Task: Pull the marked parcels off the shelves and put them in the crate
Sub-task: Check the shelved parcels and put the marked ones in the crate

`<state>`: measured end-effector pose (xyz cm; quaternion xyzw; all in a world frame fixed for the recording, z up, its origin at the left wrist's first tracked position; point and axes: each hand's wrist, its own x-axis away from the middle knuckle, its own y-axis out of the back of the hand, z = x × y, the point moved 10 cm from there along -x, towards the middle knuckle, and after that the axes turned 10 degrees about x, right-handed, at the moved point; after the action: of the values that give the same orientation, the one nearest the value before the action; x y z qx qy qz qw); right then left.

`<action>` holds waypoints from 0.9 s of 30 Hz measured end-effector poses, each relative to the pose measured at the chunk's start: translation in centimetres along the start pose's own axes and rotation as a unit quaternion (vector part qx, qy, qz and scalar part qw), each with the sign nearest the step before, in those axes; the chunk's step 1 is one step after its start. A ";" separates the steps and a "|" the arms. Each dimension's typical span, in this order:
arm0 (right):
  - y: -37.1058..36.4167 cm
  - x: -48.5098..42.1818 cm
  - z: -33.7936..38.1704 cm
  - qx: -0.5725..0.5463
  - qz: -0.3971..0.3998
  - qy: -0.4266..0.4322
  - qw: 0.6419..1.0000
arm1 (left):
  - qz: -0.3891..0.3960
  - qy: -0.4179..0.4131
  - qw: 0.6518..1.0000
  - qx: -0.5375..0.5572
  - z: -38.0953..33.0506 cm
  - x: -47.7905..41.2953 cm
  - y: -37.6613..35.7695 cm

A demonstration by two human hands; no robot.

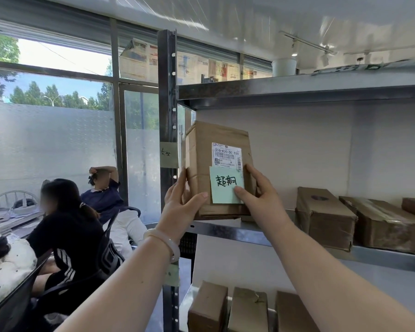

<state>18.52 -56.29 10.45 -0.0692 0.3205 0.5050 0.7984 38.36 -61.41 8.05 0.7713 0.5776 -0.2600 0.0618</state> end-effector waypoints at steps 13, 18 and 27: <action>11.8 4.9 1.9 0.143 -0.164 0.032 0.976 | 0.117 -0.044 0.992 -0.006 -1.3 -0.1 -11.2; 19.6 9.8 3.5 0.251 -0.236 0.015 0.939 | 0.220 -0.069 0.972 0.048 -0.8 2.6 -20.1; 32.2 28.8 3.7 0.360 -0.412 -0.131 0.827 | 0.450 0.041 0.879 0.155 4.2 16.3 -37.1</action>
<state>0.91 -17.28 3.47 0.1640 0.3140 -0.0178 0.9350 5.97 -36.99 4.34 0.9577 0.1231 -0.2586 0.0285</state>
